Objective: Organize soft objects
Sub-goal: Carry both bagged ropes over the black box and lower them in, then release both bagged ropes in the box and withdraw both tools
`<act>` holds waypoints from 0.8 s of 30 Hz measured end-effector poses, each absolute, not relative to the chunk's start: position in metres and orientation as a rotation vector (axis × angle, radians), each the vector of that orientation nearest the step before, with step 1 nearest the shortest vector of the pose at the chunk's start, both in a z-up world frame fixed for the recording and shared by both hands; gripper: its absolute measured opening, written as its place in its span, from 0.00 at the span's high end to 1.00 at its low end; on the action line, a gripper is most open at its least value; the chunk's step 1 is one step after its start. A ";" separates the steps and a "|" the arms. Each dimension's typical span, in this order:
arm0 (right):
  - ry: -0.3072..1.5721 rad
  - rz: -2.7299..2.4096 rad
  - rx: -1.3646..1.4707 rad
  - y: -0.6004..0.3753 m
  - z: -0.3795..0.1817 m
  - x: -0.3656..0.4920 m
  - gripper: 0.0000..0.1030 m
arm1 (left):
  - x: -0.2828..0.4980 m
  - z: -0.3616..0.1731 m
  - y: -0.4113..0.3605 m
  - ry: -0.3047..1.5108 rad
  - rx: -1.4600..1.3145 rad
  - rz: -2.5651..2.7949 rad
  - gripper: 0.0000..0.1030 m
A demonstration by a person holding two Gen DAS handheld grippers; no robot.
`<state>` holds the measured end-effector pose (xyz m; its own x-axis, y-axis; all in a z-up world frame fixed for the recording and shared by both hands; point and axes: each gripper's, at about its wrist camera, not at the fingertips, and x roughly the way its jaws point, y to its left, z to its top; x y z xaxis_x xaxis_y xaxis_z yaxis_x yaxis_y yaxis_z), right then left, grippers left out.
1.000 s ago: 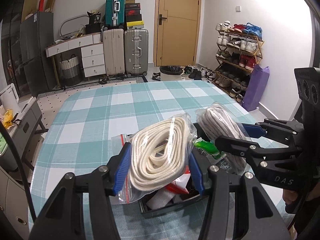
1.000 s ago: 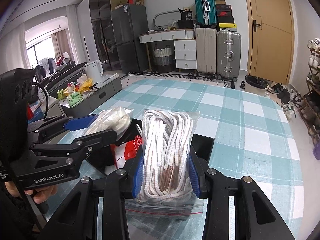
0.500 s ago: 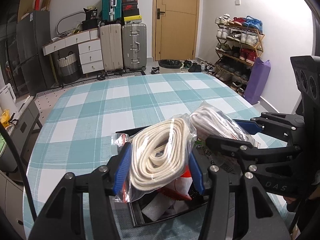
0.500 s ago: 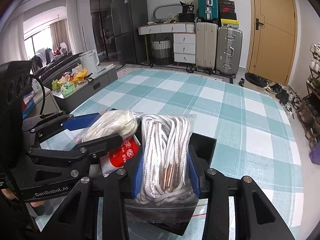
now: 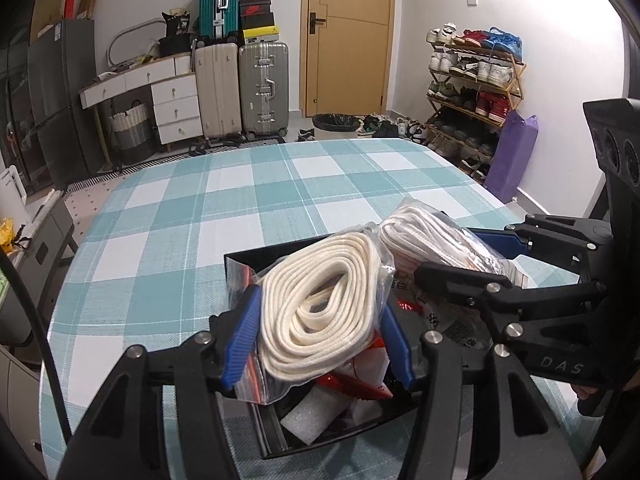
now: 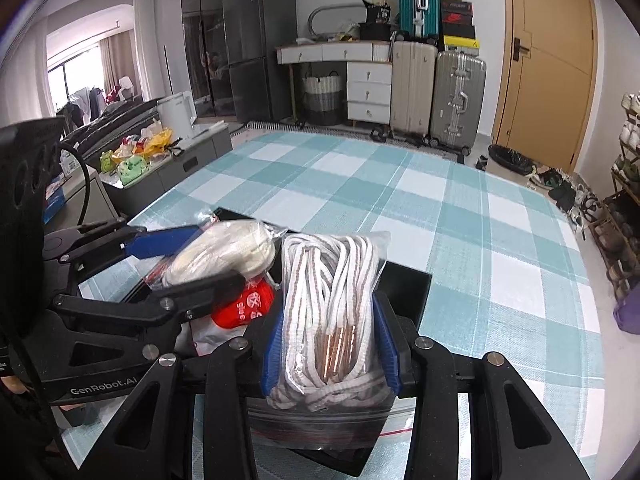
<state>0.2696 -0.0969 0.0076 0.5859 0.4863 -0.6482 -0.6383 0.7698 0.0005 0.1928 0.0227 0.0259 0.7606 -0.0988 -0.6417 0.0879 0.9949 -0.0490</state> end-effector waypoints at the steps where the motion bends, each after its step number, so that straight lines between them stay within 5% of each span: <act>1: 0.679 0.665 -0.238 -0.098 0.008 0.269 0.60 | 0.193 0.026 0.023 0.701 -0.020 -0.106 0.43; 8: 0.632 0.648 -0.235 -0.108 0.017 0.261 0.48 | 0.183 0.032 0.026 0.689 -0.058 -0.158 0.23; 10: 0.615 0.644 -0.235 -0.113 0.022 0.256 0.41 | 0.178 0.036 0.030 0.674 -0.089 -0.175 0.02; 11: 0.609 0.641 -0.235 -0.115 0.024 0.252 0.38 | 0.173 0.039 0.032 0.663 -0.094 -0.170 0.00; 19: 0.535 0.666 -0.216 -0.132 0.038 0.220 0.07 | 0.144 0.045 0.044 0.619 -0.104 -0.099 0.00; 24: 0.495 0.681 -0.220 -0.132 0.036 0.198 0.01 | 0.129 0.043 0.049 0.585 -0.114 -0.056 0.00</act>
<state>0.1982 -0.1320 0.0360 0.6673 0.5474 -0.5051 -0.6495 0.7596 -0.0348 0.1289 0.0490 0.0433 0.8325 -0.0847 -0.5475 0.0202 0.9922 -0.1228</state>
